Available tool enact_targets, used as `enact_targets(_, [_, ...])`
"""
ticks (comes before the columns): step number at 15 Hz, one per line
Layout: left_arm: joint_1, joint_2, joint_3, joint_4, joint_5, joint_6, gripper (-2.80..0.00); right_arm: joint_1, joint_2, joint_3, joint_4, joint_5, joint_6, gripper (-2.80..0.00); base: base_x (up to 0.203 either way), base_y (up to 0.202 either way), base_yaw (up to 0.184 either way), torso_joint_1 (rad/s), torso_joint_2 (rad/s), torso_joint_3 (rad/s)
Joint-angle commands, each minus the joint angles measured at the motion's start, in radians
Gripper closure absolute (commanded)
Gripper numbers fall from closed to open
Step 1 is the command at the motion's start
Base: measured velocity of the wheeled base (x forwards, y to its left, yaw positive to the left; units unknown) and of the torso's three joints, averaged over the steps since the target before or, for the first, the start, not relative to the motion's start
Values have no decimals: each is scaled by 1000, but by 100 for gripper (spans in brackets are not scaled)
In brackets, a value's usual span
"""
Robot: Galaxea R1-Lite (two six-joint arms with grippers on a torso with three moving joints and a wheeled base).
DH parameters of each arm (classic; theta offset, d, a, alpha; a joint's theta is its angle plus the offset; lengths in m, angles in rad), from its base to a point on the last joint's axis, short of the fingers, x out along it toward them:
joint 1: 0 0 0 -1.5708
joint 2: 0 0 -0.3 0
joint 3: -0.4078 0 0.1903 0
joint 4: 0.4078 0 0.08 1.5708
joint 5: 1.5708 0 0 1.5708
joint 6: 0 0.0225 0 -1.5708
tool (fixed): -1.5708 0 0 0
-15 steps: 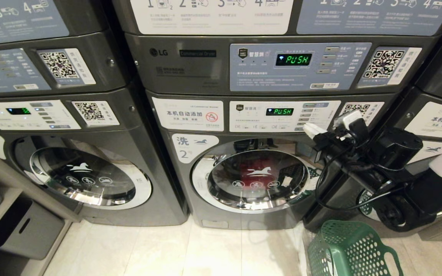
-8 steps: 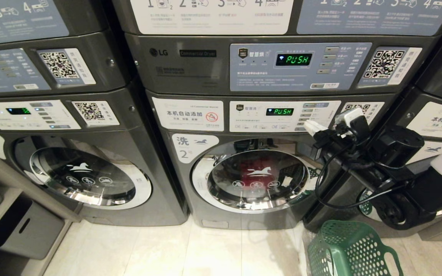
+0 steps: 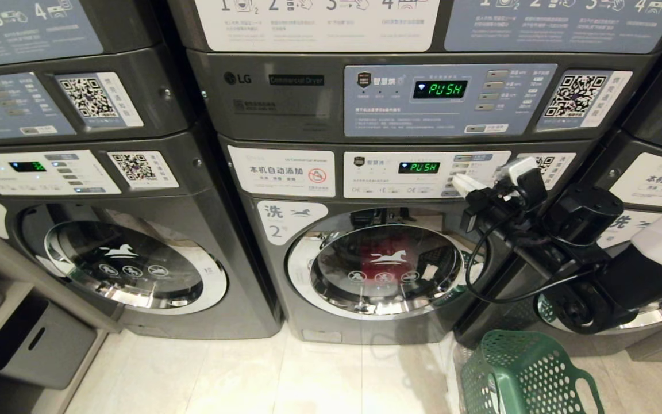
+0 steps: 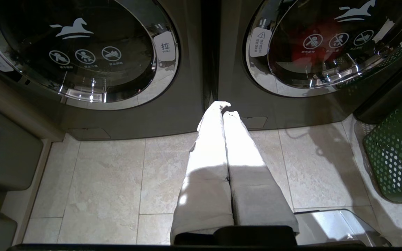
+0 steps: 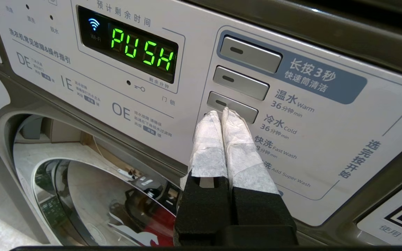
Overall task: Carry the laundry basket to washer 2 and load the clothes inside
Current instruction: Press the washing machine switch
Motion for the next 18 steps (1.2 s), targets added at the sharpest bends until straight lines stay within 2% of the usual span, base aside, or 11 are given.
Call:
enact_targets(1, [0,-2,0,1,0,0,0,0,2,-2,-9,1,-2,0,0,0,0,0,0,0])
enact_targets(7, [0,-2,0,1,0,0,0,0,12,-40,-9,-17,-9,0,0,0,0,0,0,0])
enact_targets(13, [0,-2,0,1,0,0,0,2,-22,-19,5,-17,-9,0,0,0,0,0,0,0])
enact_targets(18, [0,-2,0,1,0,0,0,11,-76,158,5,-11,-8,0,0,0,0,0,0,0])
